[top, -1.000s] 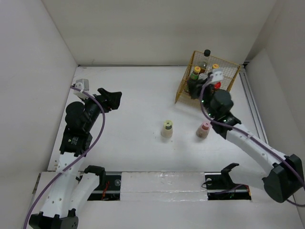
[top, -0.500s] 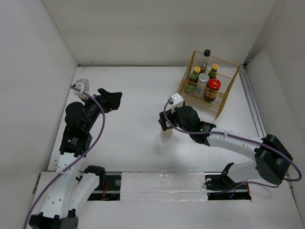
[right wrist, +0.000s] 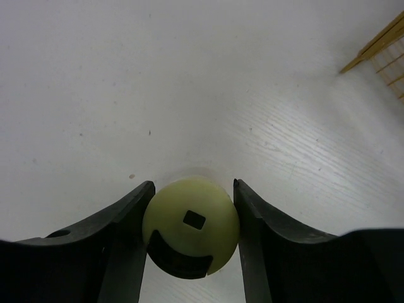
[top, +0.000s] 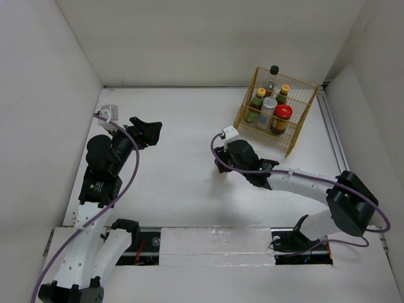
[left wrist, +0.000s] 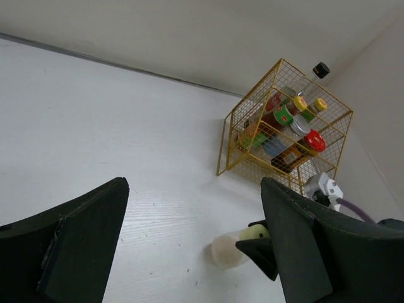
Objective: Organize the condiment bottles
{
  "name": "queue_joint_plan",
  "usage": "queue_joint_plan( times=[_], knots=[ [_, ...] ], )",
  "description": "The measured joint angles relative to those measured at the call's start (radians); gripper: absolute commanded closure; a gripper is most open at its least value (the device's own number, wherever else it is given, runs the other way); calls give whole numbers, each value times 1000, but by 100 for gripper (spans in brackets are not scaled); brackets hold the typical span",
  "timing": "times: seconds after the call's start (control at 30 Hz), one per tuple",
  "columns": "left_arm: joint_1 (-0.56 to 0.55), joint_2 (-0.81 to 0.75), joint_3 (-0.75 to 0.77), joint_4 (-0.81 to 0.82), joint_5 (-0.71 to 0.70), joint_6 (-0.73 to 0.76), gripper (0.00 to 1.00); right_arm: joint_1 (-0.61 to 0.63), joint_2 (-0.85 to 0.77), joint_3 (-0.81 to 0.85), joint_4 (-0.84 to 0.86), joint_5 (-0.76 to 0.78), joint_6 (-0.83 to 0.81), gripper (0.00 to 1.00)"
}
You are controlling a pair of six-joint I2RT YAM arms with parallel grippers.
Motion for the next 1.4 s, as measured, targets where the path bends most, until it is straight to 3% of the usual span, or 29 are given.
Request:
queue_joint_plan(
  times=[0.17, 0.37, 0.73, 1.1, 1.3, 1.4],
  knots=[
    [0, 0, 0, 0, 2, 0, 19, -44, -24, 115, -24, 49, -51, 74],
    [0, -2, 0, 3, 2, 0, 19, -230, -29, 286, 15, 34, -85, 74],
    [0, 3, 0, 5, 2, 0, 19, -431, -3, 315, 28, -55, -98, 74],
    [0, 23, 0, 5, 2, 0, 19, -466, 129, 322, 43, -91, -100, 74],
    [0, 26, 0, 5, 2, 0, 19, -474, 198, 331, 66, -94, -100, 67],
    [0, 26, 0, 5, 1, 0, 19, -473, 232, 333, 64, -93, -101, 52]
  ],
)
